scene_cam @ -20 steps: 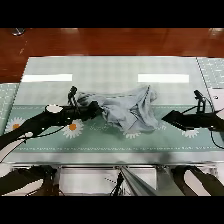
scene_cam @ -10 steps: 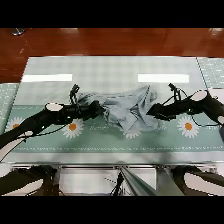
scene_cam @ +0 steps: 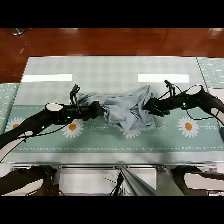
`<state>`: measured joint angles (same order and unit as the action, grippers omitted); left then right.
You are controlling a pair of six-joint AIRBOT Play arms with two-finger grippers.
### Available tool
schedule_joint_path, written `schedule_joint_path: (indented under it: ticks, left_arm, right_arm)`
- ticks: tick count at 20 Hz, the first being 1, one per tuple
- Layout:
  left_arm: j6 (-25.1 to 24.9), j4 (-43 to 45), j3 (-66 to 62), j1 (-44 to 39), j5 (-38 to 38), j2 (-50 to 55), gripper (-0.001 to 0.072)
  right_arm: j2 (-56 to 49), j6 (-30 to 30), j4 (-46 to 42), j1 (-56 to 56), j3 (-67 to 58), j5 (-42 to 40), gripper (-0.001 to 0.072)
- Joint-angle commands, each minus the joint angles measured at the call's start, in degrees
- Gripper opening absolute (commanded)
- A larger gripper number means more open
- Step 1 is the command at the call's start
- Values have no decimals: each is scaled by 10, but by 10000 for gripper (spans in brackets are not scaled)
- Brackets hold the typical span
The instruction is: Fold the shirts.
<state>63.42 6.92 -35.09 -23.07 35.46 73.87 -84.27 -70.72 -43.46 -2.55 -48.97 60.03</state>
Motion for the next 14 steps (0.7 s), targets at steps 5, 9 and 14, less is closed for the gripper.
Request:
schedule_joint_path:
  ticks: [5, 9, 14]
  left_arm:
    - [0, 0, -1, 0, -1, 0, 23]
    - [-38, -4, -18, 75, 63, -24, 22]
    - [-126, -104, -209, 269, 126, -164, 22]
  right_arm:
    - [-14, 44, 47, 0, -3, 14, 23]
    - [-11, 42, 17, 0, -76, 83, 22]
    - [60, -33, -7, 0, -388, 120, 21]
